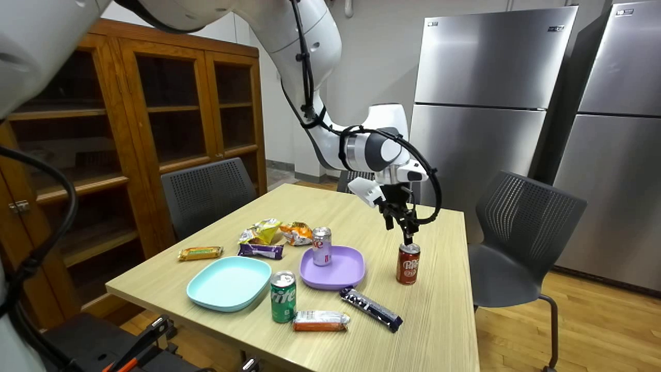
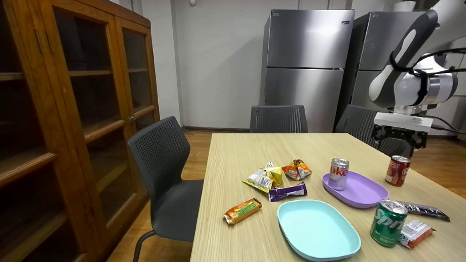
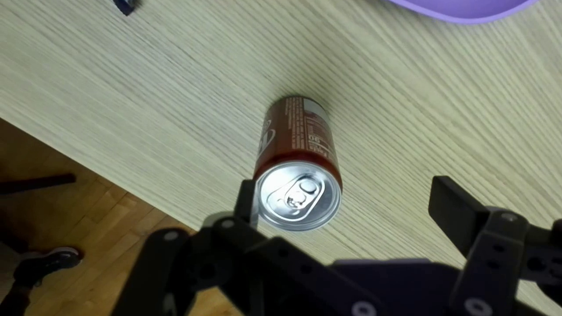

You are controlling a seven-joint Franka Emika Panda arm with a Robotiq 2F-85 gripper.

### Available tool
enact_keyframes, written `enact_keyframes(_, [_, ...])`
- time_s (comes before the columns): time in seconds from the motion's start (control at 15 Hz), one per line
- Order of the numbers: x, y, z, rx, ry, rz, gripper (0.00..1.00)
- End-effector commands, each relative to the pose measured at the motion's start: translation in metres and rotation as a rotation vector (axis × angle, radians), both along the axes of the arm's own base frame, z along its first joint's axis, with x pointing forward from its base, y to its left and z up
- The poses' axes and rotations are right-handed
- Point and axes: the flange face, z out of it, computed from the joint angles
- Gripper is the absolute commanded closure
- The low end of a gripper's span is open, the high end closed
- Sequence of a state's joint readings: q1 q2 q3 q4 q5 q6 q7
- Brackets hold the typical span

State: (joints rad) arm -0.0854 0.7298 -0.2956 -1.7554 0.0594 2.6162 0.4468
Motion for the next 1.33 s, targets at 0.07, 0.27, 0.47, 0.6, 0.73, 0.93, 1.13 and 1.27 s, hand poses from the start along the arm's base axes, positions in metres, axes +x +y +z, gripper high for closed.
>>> enact_keyframes(0.07, [0.019, -0.012, -0.012, 0.007, 0.038, -0.056, 0.0])
enact_keyframes(0.27, [0.023, -0.017, -0.02, 0.009, 0.062, -0.074, 0.0])
enact_keyframes(0.47, [0.024, -0.023, -0.025, 0.008, 0.089, -0.096, 0.0])
enact_keyframes(0.6, [0.025, -0.027, -0.028, 0.008, 0.103, -0.112, 0.0])
enact_keyframes(0.73, [0.025, -0.031, -0.031, 0.013, 0.117, -0.124, 0.0])
enact_keyframes(0.93, [0.028, -0.033, -0.037, 0.021, 0.121, -0.135, 0.0])
enact_keyframes(1.13, [0.031, -0.031, -0.042, 0.025, 0.128, -0.138, 0.25])
enact_keyframes(1.27, [0.033, -0.031, -0.042, 0.023, 0.129, -0.14, 0.35])
